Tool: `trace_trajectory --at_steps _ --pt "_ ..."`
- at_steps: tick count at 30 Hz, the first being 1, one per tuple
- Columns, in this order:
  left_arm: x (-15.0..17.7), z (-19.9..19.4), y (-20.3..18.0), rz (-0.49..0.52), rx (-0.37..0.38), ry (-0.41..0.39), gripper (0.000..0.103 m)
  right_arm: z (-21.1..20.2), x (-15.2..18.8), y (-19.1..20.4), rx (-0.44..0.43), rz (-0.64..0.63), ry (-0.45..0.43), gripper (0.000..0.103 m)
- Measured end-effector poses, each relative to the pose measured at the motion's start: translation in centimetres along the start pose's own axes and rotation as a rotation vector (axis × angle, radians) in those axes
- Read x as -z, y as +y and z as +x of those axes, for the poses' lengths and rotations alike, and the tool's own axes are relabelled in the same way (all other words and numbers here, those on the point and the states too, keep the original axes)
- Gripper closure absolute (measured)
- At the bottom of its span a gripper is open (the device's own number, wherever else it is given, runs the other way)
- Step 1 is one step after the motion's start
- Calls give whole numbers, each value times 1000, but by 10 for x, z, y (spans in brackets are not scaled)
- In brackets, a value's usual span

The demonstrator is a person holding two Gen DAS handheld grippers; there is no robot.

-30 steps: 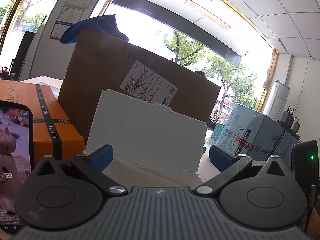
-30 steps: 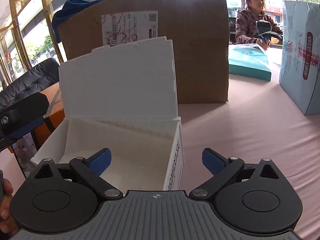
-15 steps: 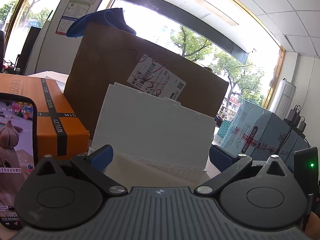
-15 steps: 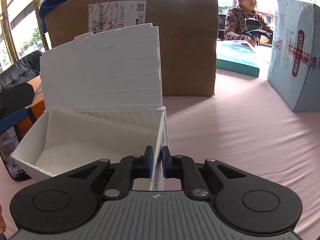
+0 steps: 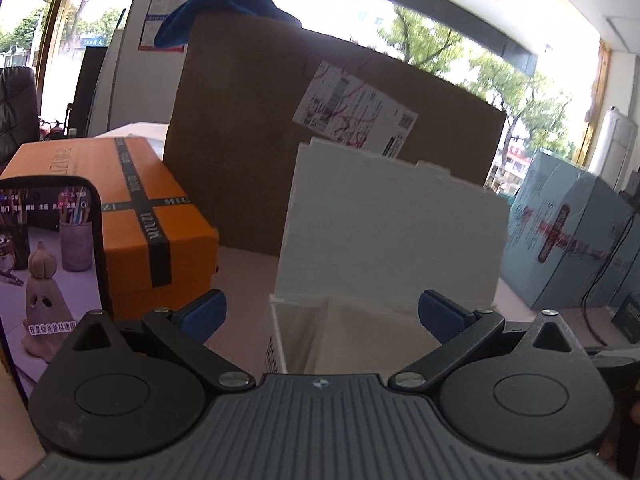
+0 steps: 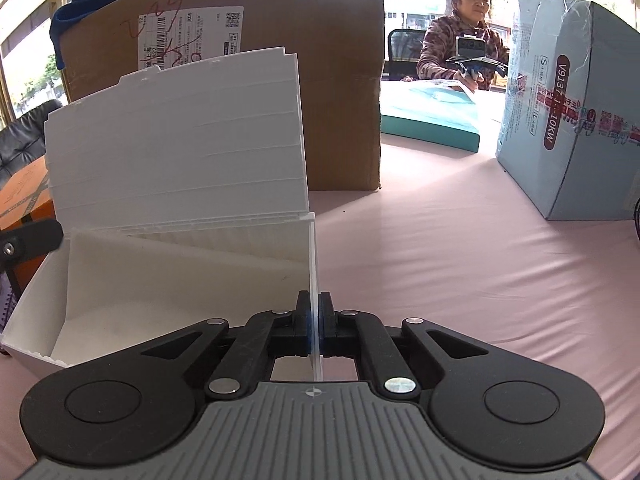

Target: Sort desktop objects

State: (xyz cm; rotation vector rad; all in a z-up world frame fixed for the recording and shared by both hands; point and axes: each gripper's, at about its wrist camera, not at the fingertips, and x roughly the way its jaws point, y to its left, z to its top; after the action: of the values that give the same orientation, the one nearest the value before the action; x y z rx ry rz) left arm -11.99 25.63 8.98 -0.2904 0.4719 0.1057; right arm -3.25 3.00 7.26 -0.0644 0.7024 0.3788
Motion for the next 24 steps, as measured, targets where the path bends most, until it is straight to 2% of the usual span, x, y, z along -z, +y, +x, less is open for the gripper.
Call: trace_trajectory --at_steps 3,6,8,10,14,19,24 --pt "4 10 -2 20 -11 73 3 0 0 1 8 3 1 100" --pt "7 16 -2 21 -11 116 16 1 2 0 5 7 9 100" --pt "7 18 2 0 -10 139 38 2 3 0 3 11 16 100" --pt "8 20 4 -8 -32 158 53 3 4 0 6 9 19 100" --pt "10 20 4 10 -77 165 70 5 5 0 8 21 28 100" --pt "9 19 6 20 -103 158 84 4 6 0 17 29 16 100" --pt "8 18 5 29 -98 150 88 -1 10 -2 20 36 -20 100"
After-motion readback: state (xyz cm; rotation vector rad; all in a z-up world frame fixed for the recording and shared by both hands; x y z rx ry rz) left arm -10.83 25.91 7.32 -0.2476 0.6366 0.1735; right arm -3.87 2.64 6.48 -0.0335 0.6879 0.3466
